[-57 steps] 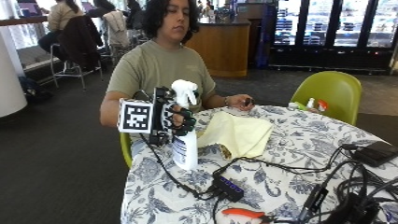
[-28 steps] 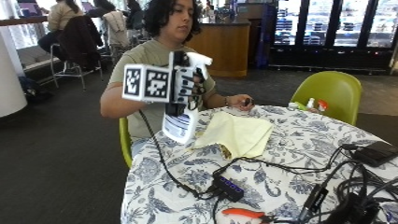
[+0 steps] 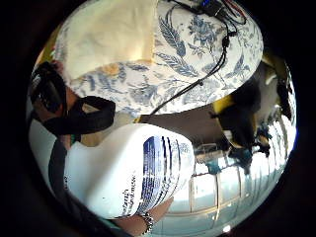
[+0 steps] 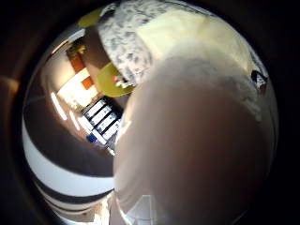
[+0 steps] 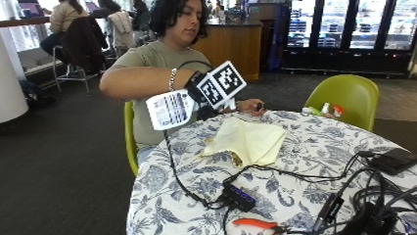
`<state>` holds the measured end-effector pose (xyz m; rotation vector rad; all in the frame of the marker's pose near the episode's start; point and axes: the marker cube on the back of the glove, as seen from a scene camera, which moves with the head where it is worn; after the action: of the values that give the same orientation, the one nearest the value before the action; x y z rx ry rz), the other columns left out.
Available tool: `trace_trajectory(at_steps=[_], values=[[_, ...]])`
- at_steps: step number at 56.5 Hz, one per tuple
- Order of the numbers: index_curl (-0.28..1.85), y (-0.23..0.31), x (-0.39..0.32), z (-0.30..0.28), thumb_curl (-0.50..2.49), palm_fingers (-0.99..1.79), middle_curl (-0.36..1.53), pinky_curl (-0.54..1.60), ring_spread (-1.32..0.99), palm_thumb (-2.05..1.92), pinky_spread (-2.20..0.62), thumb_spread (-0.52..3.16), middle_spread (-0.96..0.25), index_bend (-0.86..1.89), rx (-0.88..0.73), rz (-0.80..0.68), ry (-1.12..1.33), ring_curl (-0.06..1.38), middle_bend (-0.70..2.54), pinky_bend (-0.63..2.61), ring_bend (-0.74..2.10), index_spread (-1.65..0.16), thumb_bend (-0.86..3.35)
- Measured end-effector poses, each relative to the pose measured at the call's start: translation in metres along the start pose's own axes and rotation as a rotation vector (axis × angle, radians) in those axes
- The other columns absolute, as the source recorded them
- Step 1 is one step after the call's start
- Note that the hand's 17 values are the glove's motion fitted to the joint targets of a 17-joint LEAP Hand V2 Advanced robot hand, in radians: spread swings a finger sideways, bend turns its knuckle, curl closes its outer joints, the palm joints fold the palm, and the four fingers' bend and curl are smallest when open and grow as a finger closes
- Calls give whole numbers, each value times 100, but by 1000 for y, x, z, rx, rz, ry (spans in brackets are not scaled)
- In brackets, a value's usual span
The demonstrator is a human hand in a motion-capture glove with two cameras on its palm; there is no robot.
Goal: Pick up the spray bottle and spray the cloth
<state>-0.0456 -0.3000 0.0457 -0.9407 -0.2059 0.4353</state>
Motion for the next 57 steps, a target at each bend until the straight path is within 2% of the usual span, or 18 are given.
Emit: trace_trajectory(at_steps=[9,14,19,23,30,39,43,50,53,57], values=[[55,-42,7,35,71,134,56,44,-18,103,-21,68,-17,29,-150,161,85,49,64,48,72,-23,-2],[56,-50,1,40,72,133,56,44,-17,103,-20,69,-17,28,-161,154,82,49,64,48,72,-23,-2],[56,-50,-18,29,73,133,56,44,-17,104,-20,71,-17,26,-99,93,66,49,64,48,73,-23,-1],[57,-42,-50,13,73,133,56,44,-17,104,-19,72,-17,26,-7,-25,22,49,64,48,72,-23,-2],[58,-25,-114,-25,74,133,56,44,-17,103,-19,74,-16,25,183,-330,-138,49,63,48,72,-23,-2],[59,-28,-197,-50,76,134,56,44,-16,103,-20,75,-16,24,547,-784,-485,49,63,49,72,-23,-2],[60,-45,-233,-50,76,136,56,44,-17,103,-21,75,-16,26,665,-935,-697,49,63,49,72,-24,-2],[60,-100,-268,-33,78,137,57,44,-17,102,-22,71,-17,27,733,-1049,-768,49,64,49,72,-24,-2],[61,-117,-271,-18,78,137,57,44,-17,102,-23,70,-17,27,680,-1080,-704,49,64,49,72,-24,-2],[61,-141,-284,-12,79,137,57,44,-17,101,-23,69,-17,27,718,-1055,-707,49,65,50,73,-24,-2]])
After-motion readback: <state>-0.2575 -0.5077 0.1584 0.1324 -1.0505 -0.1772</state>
